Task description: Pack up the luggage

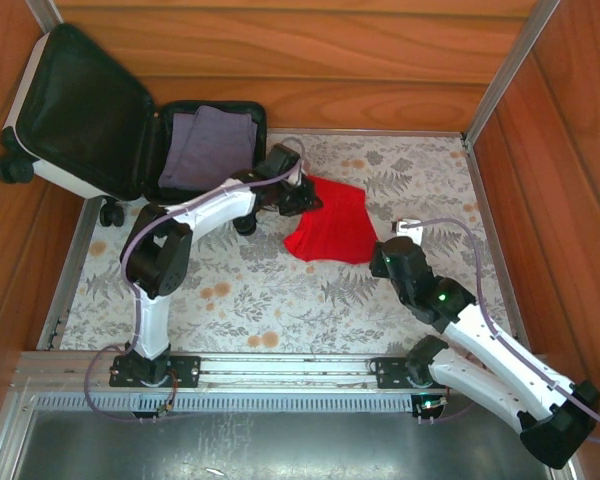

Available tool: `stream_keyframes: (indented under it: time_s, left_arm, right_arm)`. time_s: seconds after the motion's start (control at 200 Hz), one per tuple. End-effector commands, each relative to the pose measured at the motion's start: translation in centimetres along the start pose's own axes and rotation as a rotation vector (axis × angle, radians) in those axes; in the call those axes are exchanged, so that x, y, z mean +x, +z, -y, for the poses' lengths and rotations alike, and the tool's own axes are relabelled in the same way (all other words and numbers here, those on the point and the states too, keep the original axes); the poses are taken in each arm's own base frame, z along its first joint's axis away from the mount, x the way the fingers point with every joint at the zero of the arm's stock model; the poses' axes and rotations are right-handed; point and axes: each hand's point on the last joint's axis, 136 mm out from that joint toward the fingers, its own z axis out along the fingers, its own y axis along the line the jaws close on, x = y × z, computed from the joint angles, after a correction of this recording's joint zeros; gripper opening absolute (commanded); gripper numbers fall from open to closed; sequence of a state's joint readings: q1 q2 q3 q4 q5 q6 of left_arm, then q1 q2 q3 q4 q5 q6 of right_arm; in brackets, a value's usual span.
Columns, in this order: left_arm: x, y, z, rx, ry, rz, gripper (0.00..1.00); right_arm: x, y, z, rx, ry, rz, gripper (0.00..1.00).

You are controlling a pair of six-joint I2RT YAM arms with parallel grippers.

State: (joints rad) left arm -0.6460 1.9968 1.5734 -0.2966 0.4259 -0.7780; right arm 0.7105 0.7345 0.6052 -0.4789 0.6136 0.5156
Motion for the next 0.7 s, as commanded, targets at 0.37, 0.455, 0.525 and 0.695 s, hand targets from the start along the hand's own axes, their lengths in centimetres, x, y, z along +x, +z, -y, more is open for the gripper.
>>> stream_keyframes:
  time_s: [0.37,0.455,0.525,0.695]
  left_arm:
    - [-17.4,-8.7,-3.6,-0.183,0.207,0.364,0.00]
    - [-20.2,-9.9,-4.1,-0.193,0.225,0.406,0.00]
    - [-22.3,-10.9,-5.1,-0.223,0.241,0.442,0.00]
    - [-26.3,-13.7,-8.9,-0.290,0.195,0.522,0.00]
  right_arm:
    - [1.4,0.2,1.7,0.060,0.057,-0.016,0.59]
    - [1.6,0.2,1.8,0.064,0.052,-0.023,0.59]
    - [1.8,0.2,1.9,0.065,0.049,-0.028,0.59]
    - [2.0,0.1,2.0,0.069,0.036,-0.038,0.59]
